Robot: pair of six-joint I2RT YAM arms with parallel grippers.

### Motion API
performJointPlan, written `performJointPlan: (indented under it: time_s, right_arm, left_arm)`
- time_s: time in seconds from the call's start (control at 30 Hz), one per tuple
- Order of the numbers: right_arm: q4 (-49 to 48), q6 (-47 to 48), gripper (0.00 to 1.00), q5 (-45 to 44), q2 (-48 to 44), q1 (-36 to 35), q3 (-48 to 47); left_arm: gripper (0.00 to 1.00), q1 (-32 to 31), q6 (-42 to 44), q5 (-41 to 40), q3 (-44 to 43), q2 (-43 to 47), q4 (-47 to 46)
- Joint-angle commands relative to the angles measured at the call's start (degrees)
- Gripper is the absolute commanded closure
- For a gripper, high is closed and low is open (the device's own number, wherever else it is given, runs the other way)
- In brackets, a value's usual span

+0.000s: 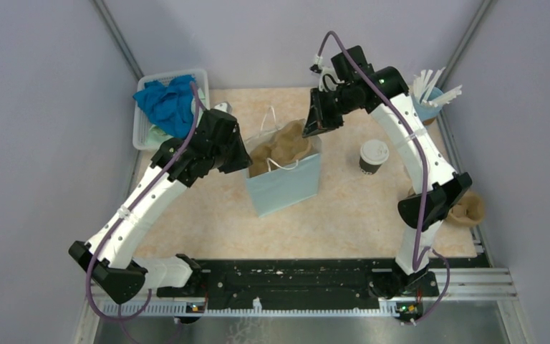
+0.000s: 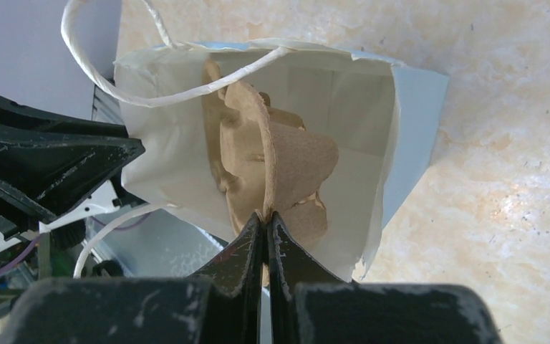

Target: Pack the takeout coffee

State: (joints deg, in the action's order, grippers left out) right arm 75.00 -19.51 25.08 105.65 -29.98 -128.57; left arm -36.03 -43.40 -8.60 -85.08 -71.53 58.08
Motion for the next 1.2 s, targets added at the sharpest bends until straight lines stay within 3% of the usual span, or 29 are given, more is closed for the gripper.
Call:
performJointPlan:
  time_s: [0.0,0.57,0.6,0.7,0.83,0.93,1.17]
  right_arm:
    - [-3.4,-0.7,1.00,3.7,0.6,-0.1,1.2]
    - [-6.4,-1.2,1.00,4.8,0.0,-0.1,4.2]
    - [-6.3,-0.9,0.95,3.8,0.0,0.0,4.1]
    - [-2.0,2.6,0.62,-4.9,-0.1,-0.1,0.6]
    - [3.8,6.1,0.37,-15.9,-3.2,0.5,-7.4]
    - [5.5,7.4,0.32,-16.1,-5.6,2.0,-6.8]
    - [-3.7,7.4,0.26,-15.8,-11.9,2.2,12.4]
  left_arm:
    - [0.74,0.1,1.0,0.4,-1.1,-0.3,-2.5]
    - [0.74,0.0,0.7,0.3,-1.2,-0.3,-2.5]
    - [0.74,0.0,0.7,0.2,-1.1,-0.3,-2.5]
    - [0.72,0.0,0.5,-0.1,-0.7,0.1,-2.4]
    - [0.67,0.0,0.5,-0.2,-0.2,0.7,-2.3]
    - [0.65,0.0,0.7,-0.2,-0.5,0.6,-1.7]
    - [0.60,0.1,1.2,-1.2,-0.6,0.6,-0.2]
